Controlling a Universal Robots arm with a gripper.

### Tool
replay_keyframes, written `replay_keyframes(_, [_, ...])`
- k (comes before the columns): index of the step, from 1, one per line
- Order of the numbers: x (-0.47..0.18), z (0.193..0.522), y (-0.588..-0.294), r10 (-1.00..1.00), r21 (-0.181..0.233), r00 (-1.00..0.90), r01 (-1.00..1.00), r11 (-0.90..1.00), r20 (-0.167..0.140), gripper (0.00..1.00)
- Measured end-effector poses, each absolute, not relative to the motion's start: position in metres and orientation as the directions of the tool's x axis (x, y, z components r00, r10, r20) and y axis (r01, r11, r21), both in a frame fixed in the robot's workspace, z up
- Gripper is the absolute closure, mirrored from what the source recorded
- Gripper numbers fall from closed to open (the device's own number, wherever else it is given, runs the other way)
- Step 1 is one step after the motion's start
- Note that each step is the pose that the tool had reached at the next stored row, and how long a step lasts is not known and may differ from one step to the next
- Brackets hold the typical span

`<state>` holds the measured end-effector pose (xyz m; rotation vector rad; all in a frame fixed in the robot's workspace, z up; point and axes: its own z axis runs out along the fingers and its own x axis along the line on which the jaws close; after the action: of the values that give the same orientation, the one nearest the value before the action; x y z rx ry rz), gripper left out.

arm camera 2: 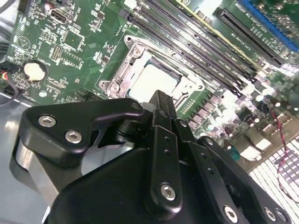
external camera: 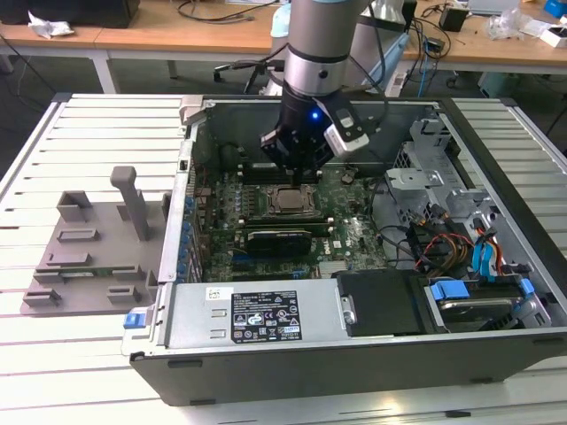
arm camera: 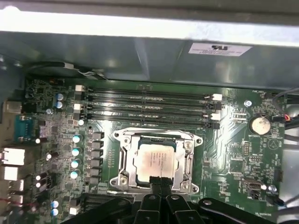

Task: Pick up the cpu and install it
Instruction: 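Install the second cpu locking lever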

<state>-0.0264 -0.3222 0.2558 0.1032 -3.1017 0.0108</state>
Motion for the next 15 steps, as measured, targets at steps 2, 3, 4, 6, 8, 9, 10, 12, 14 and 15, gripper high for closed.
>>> replay_keyframes(2, [-0.026,0.266,-0.322,-0.066,-0.011,-0.997,-0.067,0.998,0.039,0.89])
replay_keyframes(3, [-0.026,0.268,-0.322,-0.066,-0.012,-0.997,-0.067,0.998,0.039,0.89])
replay_keyframes(4, [-0.026,0.269,-0.322,-0.066,-0.013,-0.997,-0.067,0.998,0.039,0.89])
replay_keyframes(6, [-0.026,0.274,-0.322,-0.066,-0.016,-0.997,-0.067,0.998,0.039,0.89])
replay_keyframes(8, [-0.026,0.279,-0.322,-0.066,-0.018,-0.997,-0.067,0.998,0.039,0.89])
replay_keyframes(9, [-0.026,0.281,-0.321,-0.066,-0.019,-0.997,-0.067,0.998,0.039,0.89])
replay_keyframes(10, [-0.026,0.282,-0.321,-0.066,-0.02,-0.997,-0.067,0.998,0.039,0.89])
replay_keyframes(12, [-0.026,0.287,-0.321,-0.066,-0.021,-0.997,-0.067,0.998,0.039,0.89])
replay_keyframes(14, [-0.026,0.295,-0.321,-0.066,-0.023,-0.997,-0.067,0.998,0.04,0.89])
replay_keyframes(15, [-0.026,0.299,-0.321,-0.066,-0.024,-0.997,-0.067,0.997,0.04,0.89])
